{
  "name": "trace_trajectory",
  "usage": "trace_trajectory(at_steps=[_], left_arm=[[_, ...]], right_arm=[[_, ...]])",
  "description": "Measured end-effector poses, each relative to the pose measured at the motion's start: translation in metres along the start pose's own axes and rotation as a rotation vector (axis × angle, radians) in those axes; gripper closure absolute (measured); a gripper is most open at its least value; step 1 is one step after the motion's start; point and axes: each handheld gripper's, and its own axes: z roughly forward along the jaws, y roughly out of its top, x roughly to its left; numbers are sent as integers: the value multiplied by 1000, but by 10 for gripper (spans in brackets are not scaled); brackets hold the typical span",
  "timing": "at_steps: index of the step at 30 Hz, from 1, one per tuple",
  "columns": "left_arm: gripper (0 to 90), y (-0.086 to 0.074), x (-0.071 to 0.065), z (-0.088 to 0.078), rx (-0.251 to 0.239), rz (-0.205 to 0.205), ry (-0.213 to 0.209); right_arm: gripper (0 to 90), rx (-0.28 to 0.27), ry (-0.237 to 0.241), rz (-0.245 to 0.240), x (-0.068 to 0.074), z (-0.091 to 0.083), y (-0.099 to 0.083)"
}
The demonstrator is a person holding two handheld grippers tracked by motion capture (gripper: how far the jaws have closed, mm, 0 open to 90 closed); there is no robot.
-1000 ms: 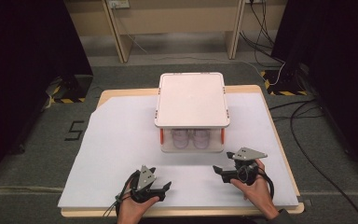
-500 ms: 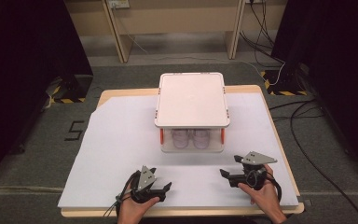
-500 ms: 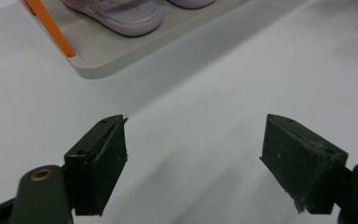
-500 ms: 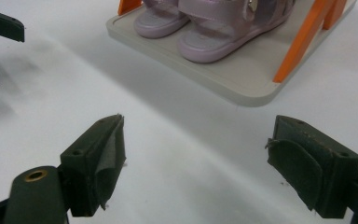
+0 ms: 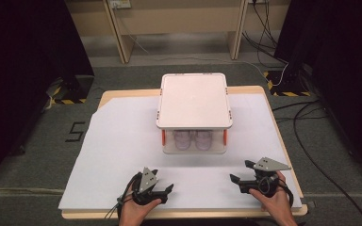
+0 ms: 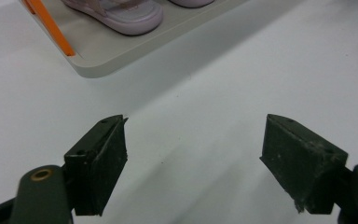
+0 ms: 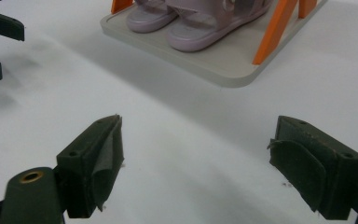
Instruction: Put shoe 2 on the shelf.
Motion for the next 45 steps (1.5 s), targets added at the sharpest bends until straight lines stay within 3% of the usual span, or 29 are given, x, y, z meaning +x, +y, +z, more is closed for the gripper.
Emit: trace_trajectory(at_steps=[15, 25, 45], left_arm=[[211, -1, 0, 1, 0, 1, 5], [195, -1, 0, 2, -1, 7, 7], [162, -1, -1, 3, -7, -5, 27]], right_arm=[[161, 4, -32, 22, -1, -18, -12], [160, 12, -51, 3, 5, -29, -22], [160, 58, -51, -8, 14, -33, -33]])
